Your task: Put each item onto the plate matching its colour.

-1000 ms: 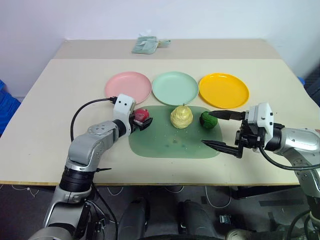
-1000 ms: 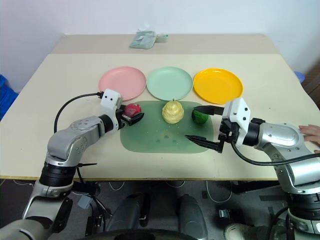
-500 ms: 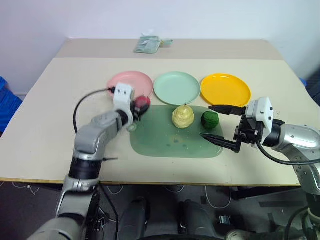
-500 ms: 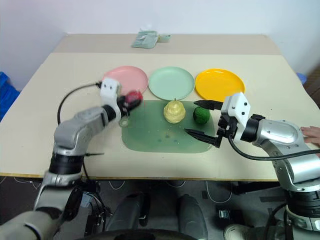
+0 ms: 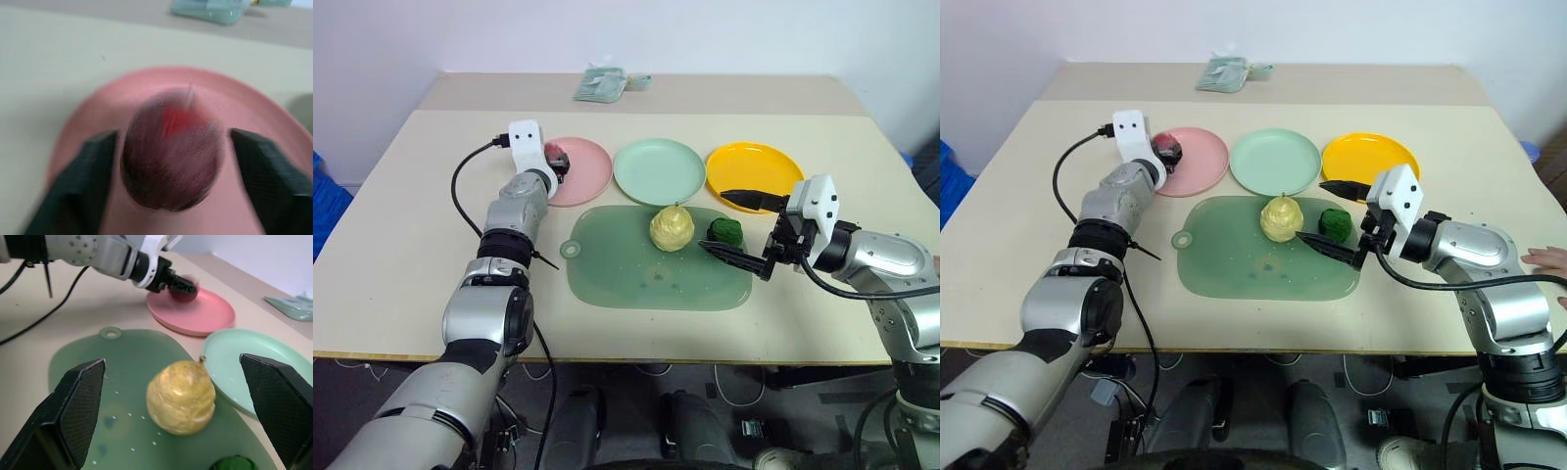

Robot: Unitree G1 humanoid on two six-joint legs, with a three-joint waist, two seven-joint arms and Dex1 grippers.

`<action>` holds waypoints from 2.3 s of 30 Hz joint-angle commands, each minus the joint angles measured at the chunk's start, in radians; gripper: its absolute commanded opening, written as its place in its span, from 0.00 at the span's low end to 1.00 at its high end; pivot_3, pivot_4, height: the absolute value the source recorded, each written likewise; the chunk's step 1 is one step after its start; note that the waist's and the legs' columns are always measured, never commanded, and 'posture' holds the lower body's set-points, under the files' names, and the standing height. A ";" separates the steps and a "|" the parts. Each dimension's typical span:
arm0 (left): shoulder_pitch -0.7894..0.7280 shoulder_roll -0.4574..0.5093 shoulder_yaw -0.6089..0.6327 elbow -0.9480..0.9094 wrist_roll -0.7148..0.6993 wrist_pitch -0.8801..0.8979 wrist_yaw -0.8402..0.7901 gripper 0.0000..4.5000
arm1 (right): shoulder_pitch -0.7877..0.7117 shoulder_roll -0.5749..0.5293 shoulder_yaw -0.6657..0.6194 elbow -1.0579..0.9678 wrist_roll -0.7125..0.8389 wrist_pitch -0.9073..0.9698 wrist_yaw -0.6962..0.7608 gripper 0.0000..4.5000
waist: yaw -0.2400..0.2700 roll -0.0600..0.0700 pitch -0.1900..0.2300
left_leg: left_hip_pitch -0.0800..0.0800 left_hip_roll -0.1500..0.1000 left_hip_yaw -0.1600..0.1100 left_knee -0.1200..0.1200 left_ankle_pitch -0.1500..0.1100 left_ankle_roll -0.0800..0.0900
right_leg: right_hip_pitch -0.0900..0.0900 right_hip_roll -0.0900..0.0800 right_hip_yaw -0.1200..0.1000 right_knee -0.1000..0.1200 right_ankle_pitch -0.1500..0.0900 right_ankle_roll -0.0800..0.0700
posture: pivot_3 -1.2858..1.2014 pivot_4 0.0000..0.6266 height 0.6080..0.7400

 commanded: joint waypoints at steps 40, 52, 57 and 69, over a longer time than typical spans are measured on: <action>1.131 0.623 0.187 -1.485 -0.543 0.119 -1.178 0.98 | -0.231 0.140 0.103 0.545 -0.192 -0.226 0.115 1.00 | -0.007 0.003 0.001 | 0.001 0.004 0.001 -0.004 0.002 -0.002 | -0.002 -0.002 0.005 -0.001 0.001 -0.008 | 0.52 0.24 1.00; 1.154 0.609 0.160 -1.465 -0.523 0.095 -1.192 0.98 | -0.274 0.177 0.198 0.320 -0.142 -0.040 0.146 1.00 | -0.007 0.003 0.001 | 0.001 0.005 0.001 -0.004 0.002 -0.002 | -0.002 -0.002 0.005 -0.002 0.000 -0.009 | 0.52 0.24 1.00; 1.183 0.610 0.168 -1.485 -0.525 0.090 -1.190 0.98 | -0.334 0.219 0.235 0.416 -0.207 -0.062 0.108 1.00 | -0.010 0.003 0.001 | 0.001 0.005 0.001 -0.004 0.002 -0.002 | -0.003 -0.003 0.006 -0.002 0.000 -0.009 | 0.52 0.24 1.00; 1.244 0.615 0.208 -1.568 -0.559 0.125 -1.113 0.98 | -0.418 0.296 0.239 0.546 -0.248 -0.123 0.117 1.00 | -0.027 0.004 0.001 | 0.000 0.005 0.001 -0.005 0.002 -0.002 | -0.004 -0.003 0.006 -0.002 0.001 -0.009 | 0.52 0.24 1.00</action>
